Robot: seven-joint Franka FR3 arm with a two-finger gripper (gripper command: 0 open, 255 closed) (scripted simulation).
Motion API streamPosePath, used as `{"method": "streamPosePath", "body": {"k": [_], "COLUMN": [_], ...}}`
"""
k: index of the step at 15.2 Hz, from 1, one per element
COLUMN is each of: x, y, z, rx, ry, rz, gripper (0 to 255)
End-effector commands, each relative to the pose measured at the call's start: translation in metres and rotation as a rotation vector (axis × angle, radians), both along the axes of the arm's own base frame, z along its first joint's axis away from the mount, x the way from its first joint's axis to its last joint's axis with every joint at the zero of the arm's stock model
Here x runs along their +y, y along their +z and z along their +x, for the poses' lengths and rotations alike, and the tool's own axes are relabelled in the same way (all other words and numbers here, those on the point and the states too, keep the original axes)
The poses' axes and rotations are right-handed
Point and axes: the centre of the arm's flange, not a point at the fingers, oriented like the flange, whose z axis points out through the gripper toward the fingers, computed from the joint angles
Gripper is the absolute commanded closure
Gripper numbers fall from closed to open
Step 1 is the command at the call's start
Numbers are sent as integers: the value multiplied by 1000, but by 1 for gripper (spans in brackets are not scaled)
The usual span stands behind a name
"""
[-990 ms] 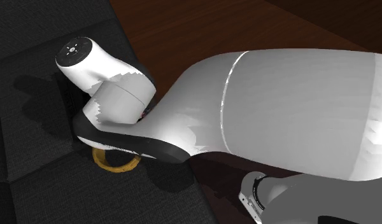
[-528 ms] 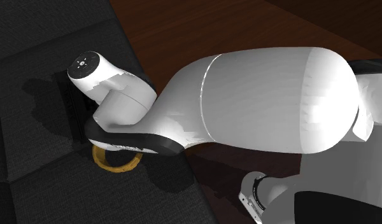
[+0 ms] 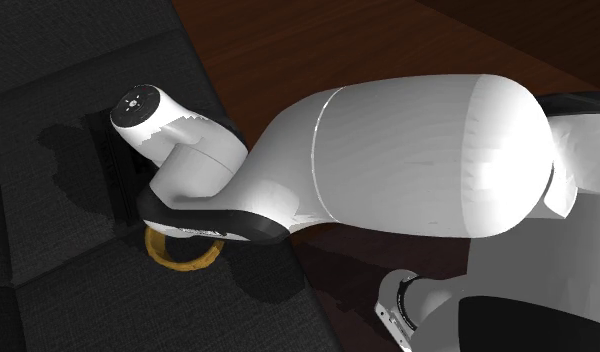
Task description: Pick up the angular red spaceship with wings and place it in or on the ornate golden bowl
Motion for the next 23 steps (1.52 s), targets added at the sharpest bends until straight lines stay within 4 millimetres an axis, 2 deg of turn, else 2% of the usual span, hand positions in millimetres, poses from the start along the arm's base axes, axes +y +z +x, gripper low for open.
{"method": "streamPosePath", "body": {"k": [1, 10, 23], "x": [0, 0, 0], "y": [0, 0, 69], "z": [0, 0, 0], "rx": [0, 0, 0], "ry": [0, 0, 0], "rz": [0, 0, 0], "gripper": [255, 255, 255]}}
